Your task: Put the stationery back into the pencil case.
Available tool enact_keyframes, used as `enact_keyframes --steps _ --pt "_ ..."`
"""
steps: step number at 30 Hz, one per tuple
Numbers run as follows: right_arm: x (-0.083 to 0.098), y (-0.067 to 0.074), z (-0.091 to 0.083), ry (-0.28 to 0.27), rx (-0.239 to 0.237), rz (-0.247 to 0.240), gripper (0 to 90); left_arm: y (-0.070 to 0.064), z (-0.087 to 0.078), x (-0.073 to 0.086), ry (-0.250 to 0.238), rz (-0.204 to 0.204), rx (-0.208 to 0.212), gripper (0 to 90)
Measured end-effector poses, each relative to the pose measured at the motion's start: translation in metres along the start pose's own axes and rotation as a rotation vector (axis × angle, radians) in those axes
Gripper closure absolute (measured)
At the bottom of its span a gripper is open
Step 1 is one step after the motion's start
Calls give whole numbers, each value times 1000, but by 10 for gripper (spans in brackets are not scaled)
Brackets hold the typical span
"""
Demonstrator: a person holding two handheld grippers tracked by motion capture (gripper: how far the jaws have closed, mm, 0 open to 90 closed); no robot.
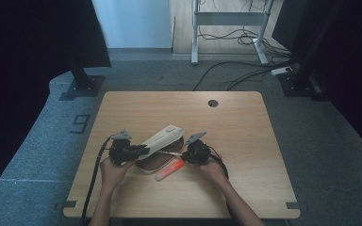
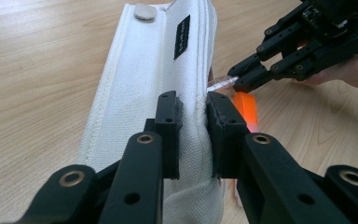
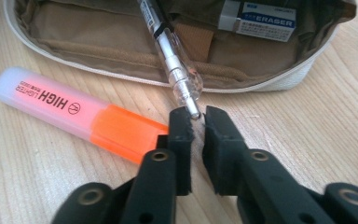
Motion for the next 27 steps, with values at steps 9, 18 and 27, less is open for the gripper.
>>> enact_keyframes --steps 9,18,27 --pt "-8 -1 3 -14 18 -12 833 0 0 0 1 1 2 754" --pt "-26 -7 3 -43 44 -23 823 0 0 0 2 -2 4 754" --pt "-39 -15 15 -34 62 -18 801 0 0 0 3 1 2 754"
Point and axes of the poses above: each handheld gripper's, and its own axes: z roughly forward along the jaws, x roughly out of its underside, y roughly to its left, the point moved 10 cm from there along z, roughly forward along the jaws, and after that the axes turned 1 degree about -y, right-handed, at the moved point
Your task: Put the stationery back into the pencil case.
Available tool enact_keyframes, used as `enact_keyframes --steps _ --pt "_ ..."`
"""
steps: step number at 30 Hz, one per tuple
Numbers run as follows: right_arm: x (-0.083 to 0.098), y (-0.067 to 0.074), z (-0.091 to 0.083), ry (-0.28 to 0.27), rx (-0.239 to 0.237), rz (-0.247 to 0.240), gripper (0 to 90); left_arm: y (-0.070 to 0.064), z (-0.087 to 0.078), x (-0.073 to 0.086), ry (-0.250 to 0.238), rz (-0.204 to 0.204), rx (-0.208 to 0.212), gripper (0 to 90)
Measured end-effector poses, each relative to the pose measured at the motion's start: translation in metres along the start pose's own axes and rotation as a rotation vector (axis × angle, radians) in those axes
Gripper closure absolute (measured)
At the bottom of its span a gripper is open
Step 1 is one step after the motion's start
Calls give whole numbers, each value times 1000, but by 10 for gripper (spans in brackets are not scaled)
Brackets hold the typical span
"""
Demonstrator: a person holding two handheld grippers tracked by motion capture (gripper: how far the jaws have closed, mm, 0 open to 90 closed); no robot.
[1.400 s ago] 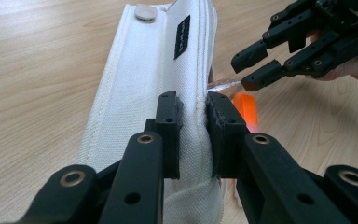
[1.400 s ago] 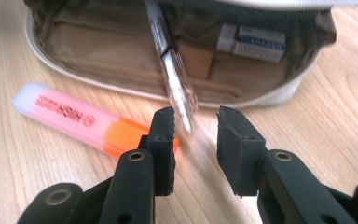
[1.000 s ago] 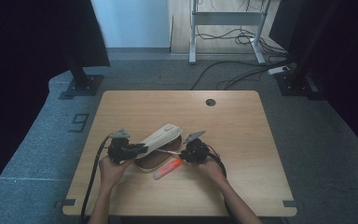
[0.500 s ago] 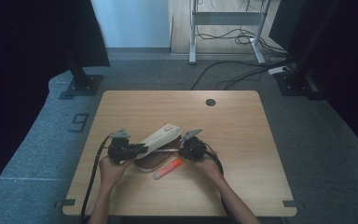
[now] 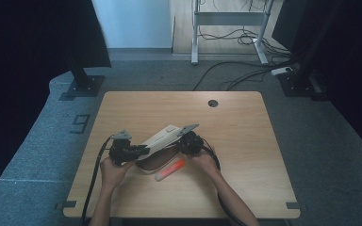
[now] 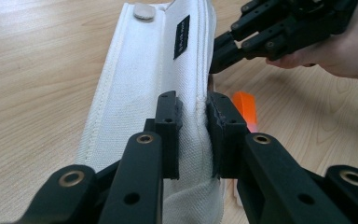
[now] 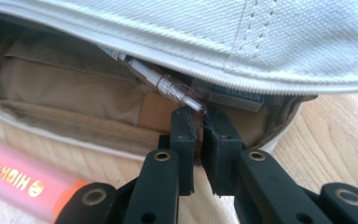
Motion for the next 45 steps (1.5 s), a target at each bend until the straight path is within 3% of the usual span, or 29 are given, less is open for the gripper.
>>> enact_keyframes --steps 8,23,31,45 --pt "2 -6 3 27 2 26 697 0 0 0 0 0 3 753" --pt "6 -1 -21 17 5 -13 318 1 1 1 5 3 6 747" --pt "14 7 -31 9 -19 -24 265 1 1 1 7 4 7 747" --pt "29 27 -38 1 -67 -37 257 0 1 2 10 6 7 746"
Point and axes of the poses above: each handheld gripper's, and its own axes: z roughly forward along the jaws, x roughly out of its underside, y roughly to its left, the point moved 10 cm from there along z, roughly forward along the jaws, and after that the axes turned 1 degree about -y, right-handed, at the moved point
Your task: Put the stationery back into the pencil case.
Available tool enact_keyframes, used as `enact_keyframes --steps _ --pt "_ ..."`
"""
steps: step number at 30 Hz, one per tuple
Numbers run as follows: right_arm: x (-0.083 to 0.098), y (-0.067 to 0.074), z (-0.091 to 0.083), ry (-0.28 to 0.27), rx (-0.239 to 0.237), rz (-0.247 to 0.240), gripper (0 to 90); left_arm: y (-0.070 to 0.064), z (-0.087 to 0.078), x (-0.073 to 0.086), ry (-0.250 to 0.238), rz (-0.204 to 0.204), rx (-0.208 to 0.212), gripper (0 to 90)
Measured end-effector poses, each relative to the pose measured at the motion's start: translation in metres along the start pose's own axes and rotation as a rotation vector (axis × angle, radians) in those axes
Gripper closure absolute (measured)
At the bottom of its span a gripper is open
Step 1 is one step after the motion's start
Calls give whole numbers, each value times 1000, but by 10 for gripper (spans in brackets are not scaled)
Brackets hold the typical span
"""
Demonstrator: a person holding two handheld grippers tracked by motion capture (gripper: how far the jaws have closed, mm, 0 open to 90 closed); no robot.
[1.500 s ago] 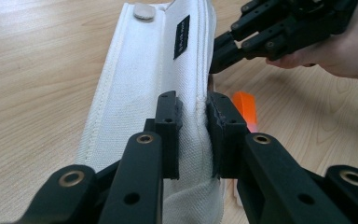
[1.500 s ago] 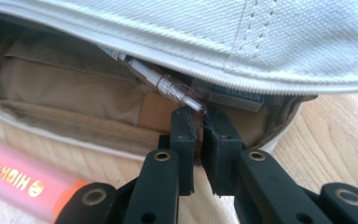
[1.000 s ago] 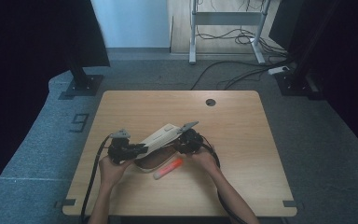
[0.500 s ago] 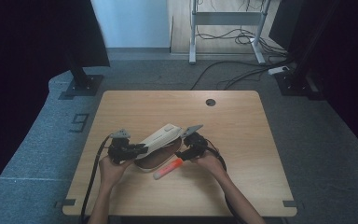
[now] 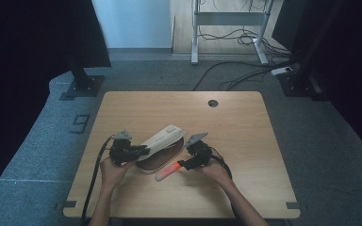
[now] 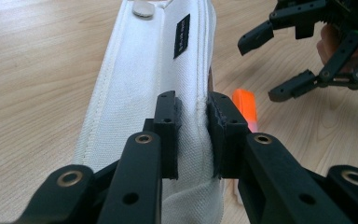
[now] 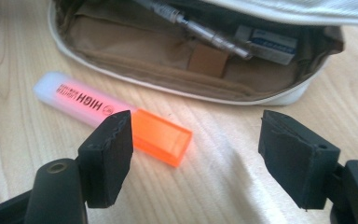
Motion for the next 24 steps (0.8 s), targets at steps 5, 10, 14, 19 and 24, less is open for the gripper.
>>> enact_keyframes --steps 5,10,14,19,24 --pt "5 7 3 0 -21 -11 254 0 0 0 0 0 0 746" --pt "6 13 8 4 -44 -22 243 0 0 0 0 1 0 746" --pt "5 19 14 12 -67 -37 240 0 0 0 0 1 1 746" --pt "2 25 21 20 -81 -60 246 0 0 0 1 2 0 745" --pt "2 32 29 37 -104 -96 292 0 0 0 1 1 1 743"
Point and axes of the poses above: each handheld gripper's, and its own axes: z roughly forward along the jaws, x roughly out of its underside, y roughly to its left, the point moved 10 cm from there along z, roughly forward along the jaws, and after that the axes turned 1 degree about -y, right-handed, at the moved point
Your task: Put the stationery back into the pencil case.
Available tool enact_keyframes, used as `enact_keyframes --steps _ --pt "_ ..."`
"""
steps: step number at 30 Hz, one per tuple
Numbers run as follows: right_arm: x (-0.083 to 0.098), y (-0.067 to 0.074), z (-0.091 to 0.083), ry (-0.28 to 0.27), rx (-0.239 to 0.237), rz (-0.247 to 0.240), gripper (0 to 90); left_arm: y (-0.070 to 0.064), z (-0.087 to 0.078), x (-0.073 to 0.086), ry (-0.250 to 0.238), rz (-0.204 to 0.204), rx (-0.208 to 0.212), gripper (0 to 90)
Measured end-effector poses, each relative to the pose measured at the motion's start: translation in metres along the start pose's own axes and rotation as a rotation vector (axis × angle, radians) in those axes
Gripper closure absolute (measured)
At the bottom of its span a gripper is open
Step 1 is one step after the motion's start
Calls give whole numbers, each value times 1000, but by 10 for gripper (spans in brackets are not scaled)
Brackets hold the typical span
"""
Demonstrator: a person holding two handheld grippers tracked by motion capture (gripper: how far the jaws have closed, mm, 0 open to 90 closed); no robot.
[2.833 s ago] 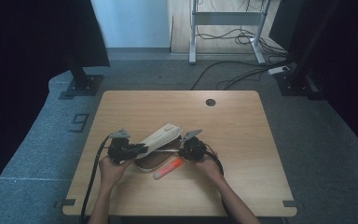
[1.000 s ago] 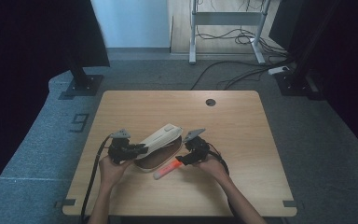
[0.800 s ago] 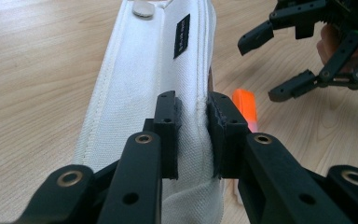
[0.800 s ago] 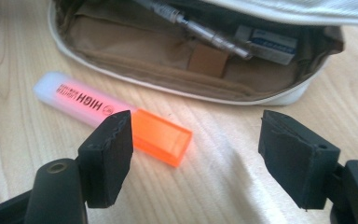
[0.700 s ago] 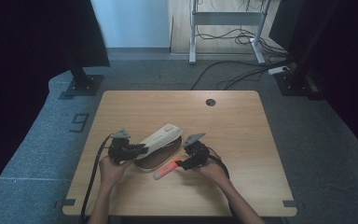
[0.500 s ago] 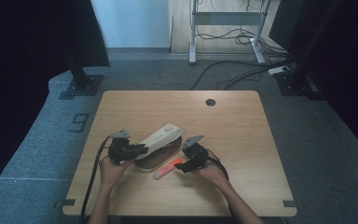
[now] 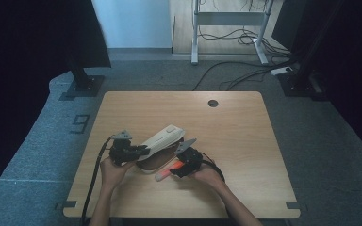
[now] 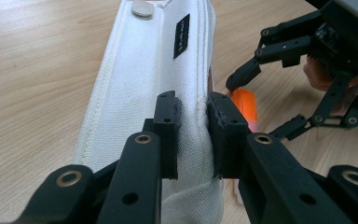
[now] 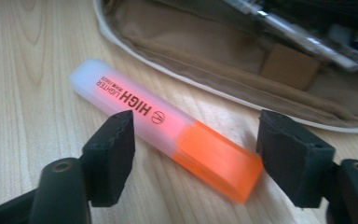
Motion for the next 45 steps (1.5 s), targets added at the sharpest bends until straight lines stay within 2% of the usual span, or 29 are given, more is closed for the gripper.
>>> enact_keyframes --steps 4,10,23,30,37,45 --pt "1 6 4 12 -29 -21 345 0 0 0 2 1 2 743" --pt "3 9 2 31 -31 -74 475 0 0 0 2 1 3 742" --pt "14 24 -9 62 -71 -142 617 -1 1 1 6 8 3 738" --pt "19 35 -14 68 -96 -133 656 -1 1 1 6 8 4 738" --pt "23 36 -18 52 -99 -104 658 -1 1 1 6 9 3 738" --pt "20 37 -32 13 -105 -88 659 0 1 1 4 2 0 741"
Point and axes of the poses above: each handheld gripper's, and its own axes: z roughly forward along the jaws, x roughly out of its underside, y roughly to its left, the point moved 10 cm from there along z, roughly forward along the jaws, and after that the axes turned 1 degree about -y, right-handed, at the moved point
